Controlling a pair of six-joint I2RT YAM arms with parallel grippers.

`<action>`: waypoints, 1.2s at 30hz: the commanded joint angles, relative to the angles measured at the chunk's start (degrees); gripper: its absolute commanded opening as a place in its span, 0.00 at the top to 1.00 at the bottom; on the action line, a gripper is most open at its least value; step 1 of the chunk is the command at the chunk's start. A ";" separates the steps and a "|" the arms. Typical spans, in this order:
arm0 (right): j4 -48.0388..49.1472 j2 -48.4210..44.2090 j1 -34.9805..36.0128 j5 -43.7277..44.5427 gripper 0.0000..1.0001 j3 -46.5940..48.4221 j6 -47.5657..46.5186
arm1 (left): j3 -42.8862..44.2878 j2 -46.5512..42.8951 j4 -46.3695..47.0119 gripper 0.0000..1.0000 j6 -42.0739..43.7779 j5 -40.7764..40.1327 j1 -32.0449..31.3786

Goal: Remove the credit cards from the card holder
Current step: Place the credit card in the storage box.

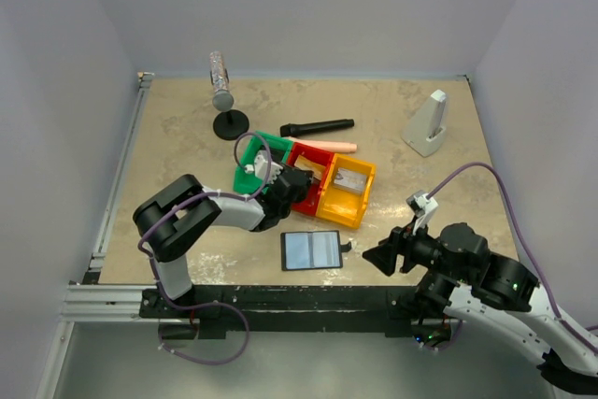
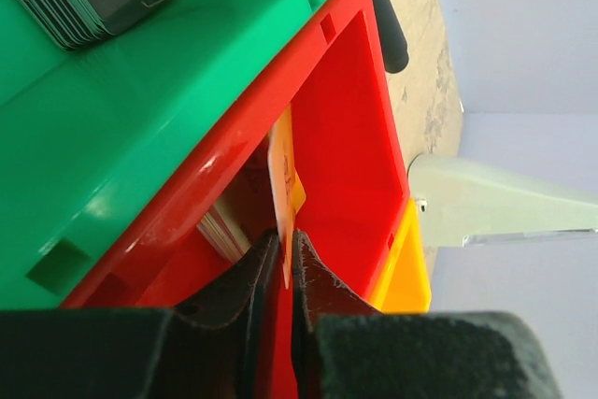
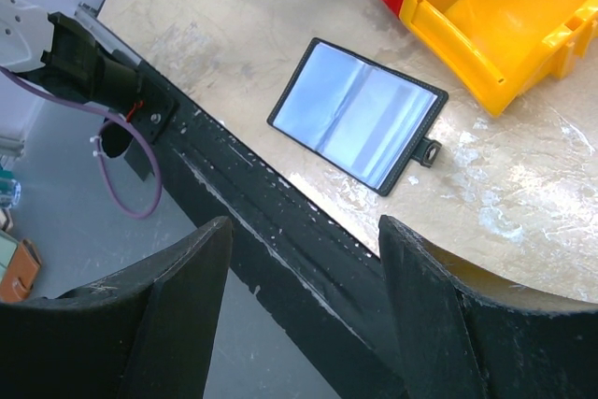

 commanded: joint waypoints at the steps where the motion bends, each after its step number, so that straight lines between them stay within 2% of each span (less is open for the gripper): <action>1: 0.75 -0.42 0.30 1.99 0.32 -0.08 0.68 | 1.85 0.60 -0.91 0.83 0.86 1.51 0.34; 5: 0.67 -0.86 0.22 2.17 0.32 -0.25 0.77 | 1.76 0.51 -1.44 0.78 0.77 2.21 0.43; 26: 1.63 -0.42 0.30 1.55 0.32 -0.61 1.03 | -1.14 -3.26 -5.48 0.70 2.70 6.87 1.31; 33: 1.54 -0.86 0.30 1.82 0.32 -1.04 1.03 | -1.75 -7.74 -10.92 0.76 11.31 4.33 1.31; 36: 1.46 -0.78 0.30 1.82 0.32 -1.22 1.03 | -0.27 -8.54 -15.39 0.89 15.35 3.09 1.31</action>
